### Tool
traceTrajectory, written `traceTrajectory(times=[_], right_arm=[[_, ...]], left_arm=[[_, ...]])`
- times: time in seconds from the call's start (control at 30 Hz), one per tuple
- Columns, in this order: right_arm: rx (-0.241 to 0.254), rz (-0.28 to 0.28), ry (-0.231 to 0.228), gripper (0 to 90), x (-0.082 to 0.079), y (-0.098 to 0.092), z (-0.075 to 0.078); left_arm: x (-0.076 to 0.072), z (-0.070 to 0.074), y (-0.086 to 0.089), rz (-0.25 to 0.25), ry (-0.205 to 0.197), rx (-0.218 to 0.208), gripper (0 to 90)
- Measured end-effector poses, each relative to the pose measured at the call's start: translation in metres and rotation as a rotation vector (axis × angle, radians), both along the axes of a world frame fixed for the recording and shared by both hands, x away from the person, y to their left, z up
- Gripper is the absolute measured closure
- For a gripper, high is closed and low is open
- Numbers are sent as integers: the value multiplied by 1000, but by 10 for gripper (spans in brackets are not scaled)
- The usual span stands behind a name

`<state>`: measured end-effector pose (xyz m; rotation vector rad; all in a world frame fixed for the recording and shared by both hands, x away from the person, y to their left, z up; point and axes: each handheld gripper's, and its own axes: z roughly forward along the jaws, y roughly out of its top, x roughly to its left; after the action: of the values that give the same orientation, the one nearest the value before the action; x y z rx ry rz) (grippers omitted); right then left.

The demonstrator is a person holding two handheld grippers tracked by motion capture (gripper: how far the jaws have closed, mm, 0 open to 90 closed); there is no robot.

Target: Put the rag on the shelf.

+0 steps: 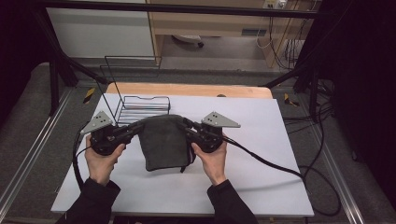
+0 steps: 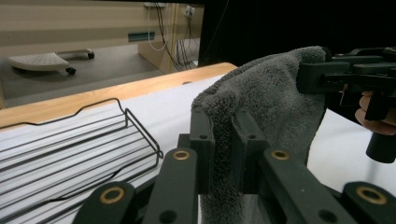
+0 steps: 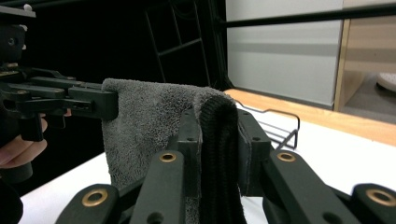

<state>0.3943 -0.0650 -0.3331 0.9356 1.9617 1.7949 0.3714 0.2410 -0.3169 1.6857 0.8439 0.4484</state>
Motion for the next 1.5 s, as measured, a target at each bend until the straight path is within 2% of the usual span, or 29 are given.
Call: traceTrajectory(times=[0.23, 0.27, 0.53, 0.8, 1.13, 1.5], right_arm=[[13, 1, -40, 754, -3, 4, 13], [14, 0, -56, 754, -4, 5, 17], [28, -11, -109, 756, -5, 15, 35], [32, -17, -145, 756, -3, 23, 47], [68, -35, -192, 757, 1, 36, 68], [97, -49, -232, 757, 4, 48, 87]], left_arm=[[-3, 13, 5, 6, -41, -18, 805], [-3, 14, 6, 7, -47, -21, 805], [-2, 28, 13, 30, -93, -62, 805], [-1, 41, 20, 59, -127, -88, 806], [4, 63, 27, 87, -175, -138, 806], [8, 76, 35, 111, -227, -187, 807]])
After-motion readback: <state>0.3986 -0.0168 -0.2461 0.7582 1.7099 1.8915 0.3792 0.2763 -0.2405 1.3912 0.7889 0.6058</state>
